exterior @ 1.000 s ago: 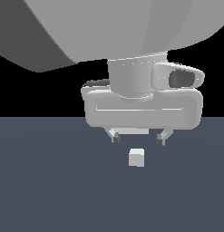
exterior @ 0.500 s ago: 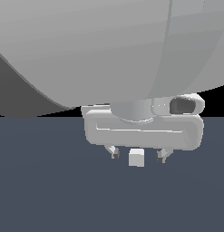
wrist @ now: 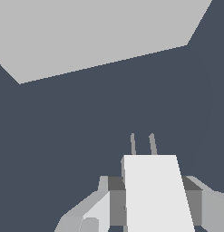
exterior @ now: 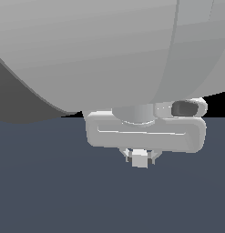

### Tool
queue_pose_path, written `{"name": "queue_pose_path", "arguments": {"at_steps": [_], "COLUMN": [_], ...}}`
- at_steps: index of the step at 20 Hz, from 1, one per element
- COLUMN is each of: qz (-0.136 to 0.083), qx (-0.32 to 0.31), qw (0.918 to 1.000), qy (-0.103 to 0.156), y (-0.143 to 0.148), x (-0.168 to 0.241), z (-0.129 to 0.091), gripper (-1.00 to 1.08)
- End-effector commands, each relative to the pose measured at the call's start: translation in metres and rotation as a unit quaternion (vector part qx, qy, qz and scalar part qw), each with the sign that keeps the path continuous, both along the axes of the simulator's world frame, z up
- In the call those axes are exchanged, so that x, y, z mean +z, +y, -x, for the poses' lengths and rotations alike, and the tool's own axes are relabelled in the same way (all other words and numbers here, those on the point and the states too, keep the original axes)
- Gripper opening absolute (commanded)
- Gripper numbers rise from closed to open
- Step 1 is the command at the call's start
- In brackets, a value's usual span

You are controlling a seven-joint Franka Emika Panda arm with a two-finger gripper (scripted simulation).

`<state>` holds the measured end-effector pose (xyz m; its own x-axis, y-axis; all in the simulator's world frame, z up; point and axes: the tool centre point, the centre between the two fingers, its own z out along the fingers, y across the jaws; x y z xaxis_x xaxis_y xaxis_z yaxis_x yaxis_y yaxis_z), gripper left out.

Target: Plug the charger into the wall socket.

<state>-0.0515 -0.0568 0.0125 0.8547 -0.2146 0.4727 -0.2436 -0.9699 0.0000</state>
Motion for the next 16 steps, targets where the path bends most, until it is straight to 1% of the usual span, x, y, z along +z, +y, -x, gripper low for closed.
{"name": "queue_pose_path", "arguments": {"at_steps": [1,8,16], "qz": [0.0,0.0,0.002], "qx": [0.002,0.008,0.049], "qw": [1.0,1.0,0.9988], "qy": [0.0,0.0,-0.001], "y": [0.002,0.0,-0.002], "x": [-0.001,0.004,0.025], "z": [-0.001,0.0,0.0], "gripper": [-1.0,-1.0,-1.0]}}
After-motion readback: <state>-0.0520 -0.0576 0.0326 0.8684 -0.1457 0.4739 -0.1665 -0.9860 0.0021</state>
